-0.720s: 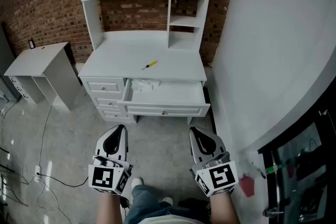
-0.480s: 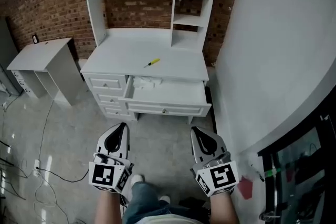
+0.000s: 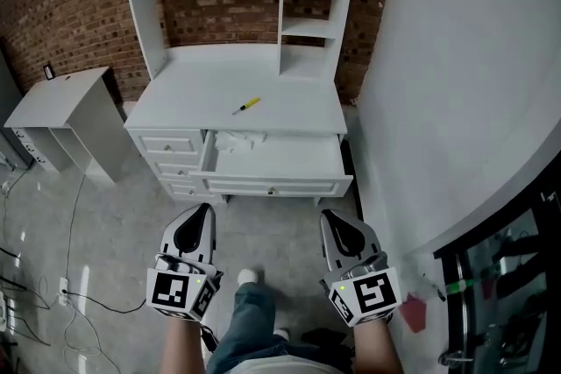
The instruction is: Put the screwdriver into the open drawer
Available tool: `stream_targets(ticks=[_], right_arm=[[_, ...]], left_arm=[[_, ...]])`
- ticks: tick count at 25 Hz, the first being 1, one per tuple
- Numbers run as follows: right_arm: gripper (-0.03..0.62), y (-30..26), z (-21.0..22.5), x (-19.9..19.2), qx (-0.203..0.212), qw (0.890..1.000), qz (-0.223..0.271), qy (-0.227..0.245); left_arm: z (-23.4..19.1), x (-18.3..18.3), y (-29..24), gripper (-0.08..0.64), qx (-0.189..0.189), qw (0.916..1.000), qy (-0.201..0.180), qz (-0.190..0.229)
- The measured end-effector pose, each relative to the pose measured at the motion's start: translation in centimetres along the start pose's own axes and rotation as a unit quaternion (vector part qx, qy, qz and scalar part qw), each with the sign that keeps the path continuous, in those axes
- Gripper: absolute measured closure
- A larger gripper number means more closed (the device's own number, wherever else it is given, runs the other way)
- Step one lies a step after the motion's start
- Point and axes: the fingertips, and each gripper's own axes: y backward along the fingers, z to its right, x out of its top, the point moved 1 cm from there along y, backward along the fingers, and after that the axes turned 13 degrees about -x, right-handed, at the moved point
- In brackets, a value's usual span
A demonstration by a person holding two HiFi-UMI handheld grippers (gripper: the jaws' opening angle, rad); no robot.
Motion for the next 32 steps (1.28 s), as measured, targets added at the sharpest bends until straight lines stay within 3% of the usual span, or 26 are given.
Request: stream_targets(ticks=[12, 22, 32], right_arm=[[0.581, -15.3, 1.5, -1.3, -0.027, 0.999, -0.027, 0.006], [0.581, -29.4, 0.3, -1.4, -0.053, 0.997, -0.044, 0.018], [0.581, -35.3, 1.5, -4.6, -0.064, 0.994, -0.092, 0.016]], left_arm=[[-12.8, -2.5, -11.9, 0.546, -0.014, 0.9996, 0.024, 0.003], [-24.1, -4.0, -21.8, 0.546, -0.055, 0.9981, 0.027, -0.007], [-27.4, -8.9, -28.3, 0.533, -0.097, 0.9919, 0.051, -0.064]])
